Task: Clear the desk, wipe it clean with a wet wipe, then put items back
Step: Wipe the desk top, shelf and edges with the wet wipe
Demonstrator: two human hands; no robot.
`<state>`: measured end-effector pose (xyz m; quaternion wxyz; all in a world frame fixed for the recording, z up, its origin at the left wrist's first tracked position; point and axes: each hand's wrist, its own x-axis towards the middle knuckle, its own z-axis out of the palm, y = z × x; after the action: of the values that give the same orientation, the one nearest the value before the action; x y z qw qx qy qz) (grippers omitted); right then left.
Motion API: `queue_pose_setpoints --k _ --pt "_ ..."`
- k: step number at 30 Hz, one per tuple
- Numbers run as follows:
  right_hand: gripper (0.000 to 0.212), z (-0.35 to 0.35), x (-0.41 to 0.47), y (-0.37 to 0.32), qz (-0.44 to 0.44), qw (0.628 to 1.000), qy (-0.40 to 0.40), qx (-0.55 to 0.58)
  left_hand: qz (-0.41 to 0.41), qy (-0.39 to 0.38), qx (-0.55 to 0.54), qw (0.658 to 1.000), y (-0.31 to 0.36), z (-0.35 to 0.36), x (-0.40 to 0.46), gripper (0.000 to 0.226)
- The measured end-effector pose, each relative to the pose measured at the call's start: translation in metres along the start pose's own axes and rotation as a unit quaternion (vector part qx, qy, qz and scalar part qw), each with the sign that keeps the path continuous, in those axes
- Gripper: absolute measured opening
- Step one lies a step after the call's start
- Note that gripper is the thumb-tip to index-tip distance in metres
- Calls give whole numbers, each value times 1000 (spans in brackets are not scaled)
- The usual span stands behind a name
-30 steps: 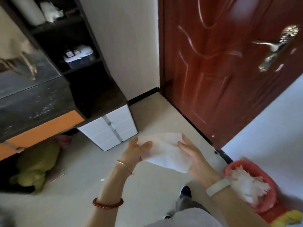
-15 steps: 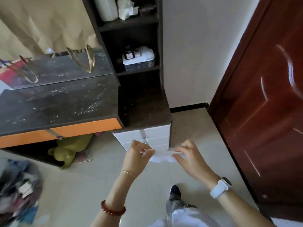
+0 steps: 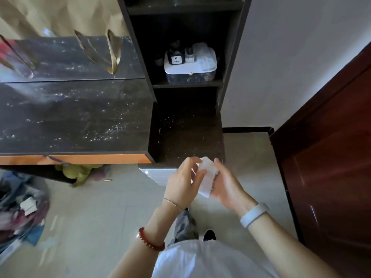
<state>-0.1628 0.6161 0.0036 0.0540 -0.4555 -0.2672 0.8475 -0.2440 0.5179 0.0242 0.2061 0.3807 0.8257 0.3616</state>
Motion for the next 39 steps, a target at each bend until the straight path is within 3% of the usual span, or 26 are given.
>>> queue_pose_setpoints --k 3,5,9,12,17,21,25,29,31,33,39 --pt "48 1 29 -15 12 999 -43 29 75 -141 32 987 -22 9 26 48" --pt "41 2 48 -23 1 1000 -21 -1 89 -183 40 978 -37 9 41 46" --pt "28 -7 106 -29 -50 975 152 -151 29 -153 20 988 -73 14 77 46" --pt "29 -15 141 -39 -137 902 247 -326 -56 -94 65 992 -105 28 104 27" --pt "32 -43 201 -61 -267 718 288 -575 -197 -114 144 963 -154 65 134 38" --pt "46 -66 247 -58 -324 613 206 -691 -239 -99 189 947 -178 92 156 48" --pt "33 -96 255 -26 -346 520 90 -776 -248 -50 207 945 -191 112 179 57" --pt "45 -129 248 0 -320 472 -71 -818 -240 -19 213 947 -209 128 193 61" --pt "55 -131 254 -6 -310 437 -102 -838 -239 -16 226 944 -214 130 194 65" --pt "58 -120 278 -25 -306 427 -86 -847 -238 -4 235 943 -219 134 193 68" --pt "55 -53 362 -72 -292 507 71 -808 -232 25 250 940 -227 138 191 69"
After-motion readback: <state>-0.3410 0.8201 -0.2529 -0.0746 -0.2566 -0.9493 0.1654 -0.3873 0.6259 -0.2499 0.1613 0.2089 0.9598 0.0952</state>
